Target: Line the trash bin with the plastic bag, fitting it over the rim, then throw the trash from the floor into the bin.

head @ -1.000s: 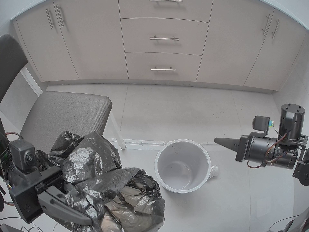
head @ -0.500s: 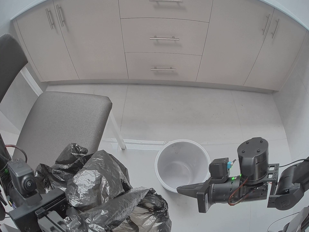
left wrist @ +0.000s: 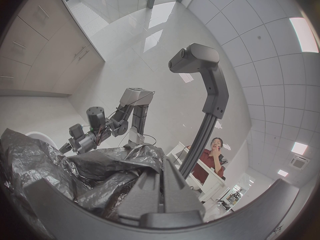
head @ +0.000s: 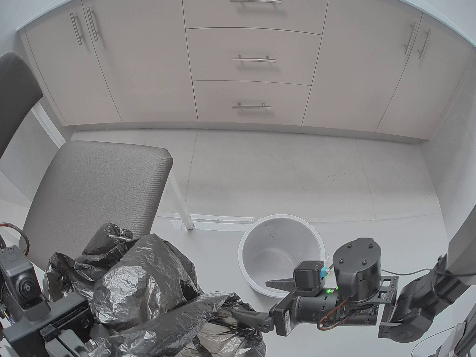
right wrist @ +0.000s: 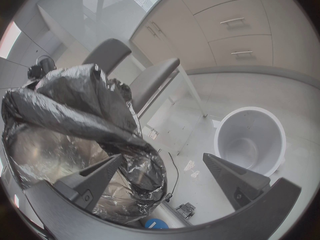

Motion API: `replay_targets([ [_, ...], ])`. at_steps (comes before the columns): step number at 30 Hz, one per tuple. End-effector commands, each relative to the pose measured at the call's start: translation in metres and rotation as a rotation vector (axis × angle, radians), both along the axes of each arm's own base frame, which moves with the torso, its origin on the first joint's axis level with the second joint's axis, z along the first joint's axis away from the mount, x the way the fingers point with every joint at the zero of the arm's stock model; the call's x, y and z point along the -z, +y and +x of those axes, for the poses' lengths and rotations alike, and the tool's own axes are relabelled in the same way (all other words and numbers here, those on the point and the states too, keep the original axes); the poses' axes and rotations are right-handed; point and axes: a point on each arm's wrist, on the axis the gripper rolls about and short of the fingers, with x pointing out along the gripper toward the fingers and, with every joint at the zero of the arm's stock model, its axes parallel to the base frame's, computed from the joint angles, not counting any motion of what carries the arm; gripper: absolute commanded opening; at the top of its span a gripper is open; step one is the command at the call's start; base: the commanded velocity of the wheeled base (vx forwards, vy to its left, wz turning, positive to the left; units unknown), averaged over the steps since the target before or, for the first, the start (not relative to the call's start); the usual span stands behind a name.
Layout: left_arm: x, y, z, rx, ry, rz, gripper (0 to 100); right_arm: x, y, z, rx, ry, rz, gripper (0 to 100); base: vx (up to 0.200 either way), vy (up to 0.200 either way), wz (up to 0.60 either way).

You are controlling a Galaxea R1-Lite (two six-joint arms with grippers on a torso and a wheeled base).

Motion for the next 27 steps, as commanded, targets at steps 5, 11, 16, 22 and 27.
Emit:
replay_targets([
  [5,-0.002,0.001,-0.002,-0.001,-0.009,-0.005,0,0.029,0.011,-0.005,-0.034,0.053,-0.065,100,0.0,0.0,0.0],
  [11,-0.002,0.002,-0.003,-0.001,-0.013,-0.008,0,0.026,0.022,0.003,-0.041,0.051,-0.027,100,0.0,0.0,0.0],
  [16,-0.002,0.002,-0.003,-0.001,-0.011,-0.006,0,0.026,0.031,0.007,-0.085,0.119,0.031,100,0.0,0.0,0.0],
  [22,-0.002,0.002,-0.003,-0.001,-0.013,-0.008,0,0.025,0.033,0.001,-0.173,0.22,0.087,100,0.0,0.0,0.0],
  [27,-0.002,0.002,-0.003,-0.002,-0.014,-0.008,0,0.028,0.033,-0.002,-0.216,0.249,0.083,100,0.0,0.0,0.0],
])
